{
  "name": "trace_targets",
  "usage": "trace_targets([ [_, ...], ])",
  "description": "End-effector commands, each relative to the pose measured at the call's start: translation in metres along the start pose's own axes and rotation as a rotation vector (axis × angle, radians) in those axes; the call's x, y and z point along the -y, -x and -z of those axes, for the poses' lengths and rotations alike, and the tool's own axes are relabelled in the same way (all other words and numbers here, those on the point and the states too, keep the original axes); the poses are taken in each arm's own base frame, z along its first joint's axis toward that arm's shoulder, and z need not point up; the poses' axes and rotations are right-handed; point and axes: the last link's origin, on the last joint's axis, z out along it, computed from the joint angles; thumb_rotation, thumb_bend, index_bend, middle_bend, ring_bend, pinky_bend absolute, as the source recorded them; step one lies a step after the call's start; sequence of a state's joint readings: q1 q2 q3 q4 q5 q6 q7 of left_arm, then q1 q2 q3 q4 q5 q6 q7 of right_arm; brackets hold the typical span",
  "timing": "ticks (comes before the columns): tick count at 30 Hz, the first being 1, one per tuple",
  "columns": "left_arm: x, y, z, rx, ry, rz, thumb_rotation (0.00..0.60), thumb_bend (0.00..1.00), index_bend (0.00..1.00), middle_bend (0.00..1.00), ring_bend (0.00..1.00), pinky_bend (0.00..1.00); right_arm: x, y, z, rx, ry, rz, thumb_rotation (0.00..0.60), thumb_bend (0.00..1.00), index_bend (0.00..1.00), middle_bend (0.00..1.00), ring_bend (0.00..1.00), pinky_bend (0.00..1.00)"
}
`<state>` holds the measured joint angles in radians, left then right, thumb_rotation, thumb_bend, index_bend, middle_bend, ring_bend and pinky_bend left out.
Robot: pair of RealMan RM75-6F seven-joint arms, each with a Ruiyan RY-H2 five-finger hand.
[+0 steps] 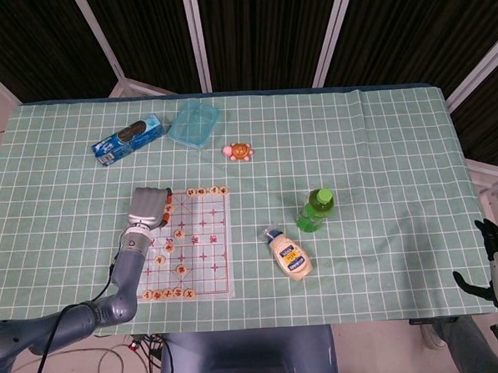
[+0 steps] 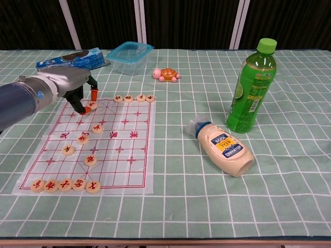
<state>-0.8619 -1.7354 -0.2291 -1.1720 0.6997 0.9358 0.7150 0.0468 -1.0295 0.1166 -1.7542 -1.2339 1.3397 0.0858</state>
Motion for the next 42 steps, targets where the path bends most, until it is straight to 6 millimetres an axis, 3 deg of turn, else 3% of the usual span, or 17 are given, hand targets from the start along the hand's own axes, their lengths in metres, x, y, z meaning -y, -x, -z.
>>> trace_targets([
  [1,0.000,0.000,-0.002,-0.001,-0.005,0.001,0.600,0.33,0.49,1.00,1.00,0.99,0.000,0.000,0.000,0.000,-0.001,0.001,0.600,0.31,0.00,0.00,0.00,0.00],
  [42,-0.002,0.003,-0.018,0.002,-0.013,-0.010,0.600,0.33,0.46,1.00,1.00,0.99,0.000,0.000,0.000,0.002,0.002,-0.004,0.600,0.31,0.00,0.00,0.00,0.00],
])
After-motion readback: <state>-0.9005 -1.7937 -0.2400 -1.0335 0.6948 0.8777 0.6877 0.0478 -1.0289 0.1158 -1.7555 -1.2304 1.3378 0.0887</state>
